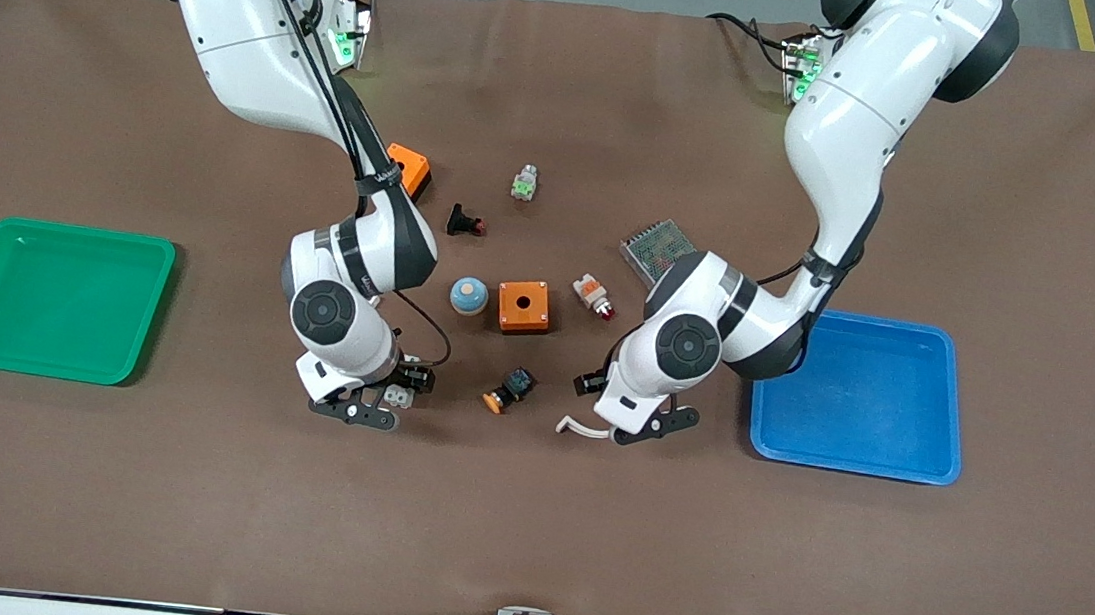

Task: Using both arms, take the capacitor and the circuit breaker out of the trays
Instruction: 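Set the capacitor inside the white clip while the right gripper sets the breaker down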

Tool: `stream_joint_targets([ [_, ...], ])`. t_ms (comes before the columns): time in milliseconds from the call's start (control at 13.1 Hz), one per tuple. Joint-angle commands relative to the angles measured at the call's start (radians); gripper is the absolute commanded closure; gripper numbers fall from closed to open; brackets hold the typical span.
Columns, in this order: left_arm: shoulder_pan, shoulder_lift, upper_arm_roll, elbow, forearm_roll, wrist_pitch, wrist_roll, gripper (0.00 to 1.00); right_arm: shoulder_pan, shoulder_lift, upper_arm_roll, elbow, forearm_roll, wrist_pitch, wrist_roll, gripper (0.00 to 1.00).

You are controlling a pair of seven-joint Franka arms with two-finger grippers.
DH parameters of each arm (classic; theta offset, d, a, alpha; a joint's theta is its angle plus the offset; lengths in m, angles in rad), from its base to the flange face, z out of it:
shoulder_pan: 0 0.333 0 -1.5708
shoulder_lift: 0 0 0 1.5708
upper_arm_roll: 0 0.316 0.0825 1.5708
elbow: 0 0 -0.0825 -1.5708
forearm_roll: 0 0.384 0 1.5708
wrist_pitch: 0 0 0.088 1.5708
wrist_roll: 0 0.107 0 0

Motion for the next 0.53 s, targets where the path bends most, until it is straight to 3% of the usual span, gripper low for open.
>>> stream_joint_targets([
  [0, 0.060, -0.128, 0.004, -0.020, -0.008, -0.116, -0.007, 0.01, -0.036, -0.006, -0.005, 0.172, -0.003, -0.233, -0.019, 0.00],
  [153, 0.109, -0.244, 0.003, -0.062, -0.005, -0.227, 0.048, 0.01, -0.080, -0.023, -0.006, 0.217, -0.002, -0.339, -0.104, 0.00],
  [458, 0.257, -0.459, -0.001, -0.135, -0.008, -0.478, 0.388, 0.01, -0.189, -0.201, -0.029, 0.192, -0.003, -0.528, -0.302, 0.00],
])
